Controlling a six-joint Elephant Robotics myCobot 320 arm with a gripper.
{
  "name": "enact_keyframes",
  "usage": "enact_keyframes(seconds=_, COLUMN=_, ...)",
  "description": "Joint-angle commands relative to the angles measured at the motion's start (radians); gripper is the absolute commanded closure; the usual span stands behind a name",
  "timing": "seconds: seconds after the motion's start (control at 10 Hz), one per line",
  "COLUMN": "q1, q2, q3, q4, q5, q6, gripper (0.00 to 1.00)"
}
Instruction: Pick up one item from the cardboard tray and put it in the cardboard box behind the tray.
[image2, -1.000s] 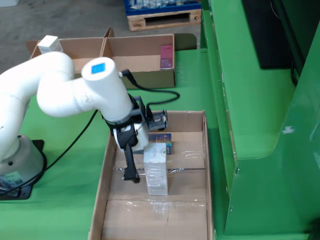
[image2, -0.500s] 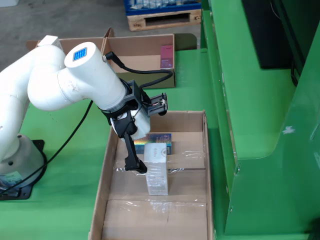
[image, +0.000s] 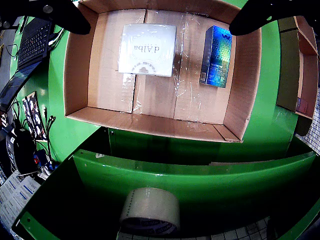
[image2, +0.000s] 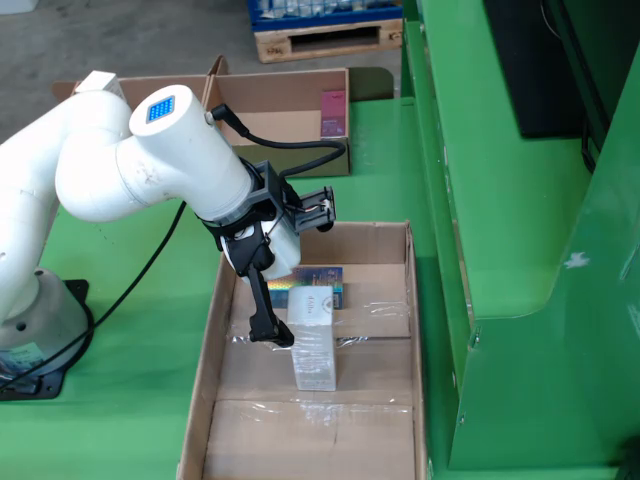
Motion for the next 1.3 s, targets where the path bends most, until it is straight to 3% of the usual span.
enact_keyframes(seconds=0.0, q1=0.001, q2=0.039, q3=0.027, q4=0.013, q5=-0.007, q6=-0.003, gripper=0.00)
enact_keyframes(seconds=0.2, q1=0.001, q2=0.039, q3=0.027, q4=0.013, q5=-0.007, q6=-0.003, gripper=0.00)
enact_keyframes(seconds=0.3, q1=-0.004, q2=-0.078, q3=0.219, q4=-0.074, q5=-0.001, q6=-0.010, gripper=0.00)
enact_keyframes(seconds=0.4, q1=-0.006, q2=-0.136, q3=0.284, q4=-0.068, q5=-0.001, q6=-0.014, gripper=0.00)
enact_keyframes(seconds=0.7, q1=-0.001, q2=-0.205, q3=0.284, q4=0.031, q5=-0.031, q6=-0.004, gripper=0.00)
enact_keyframes(seconds=1.0, q1=-0.001, q2=-0.322, q3=0.284, q4=0.333, q5=-0.087, q6=-0.020, gripper=0.00)
enact_keyframes(seconds=1.2, q1=-0.001, q2=-0.322, q3=0.284, q4=0.333, q5=-0.087, q6=-0.020, gripper=0.00)
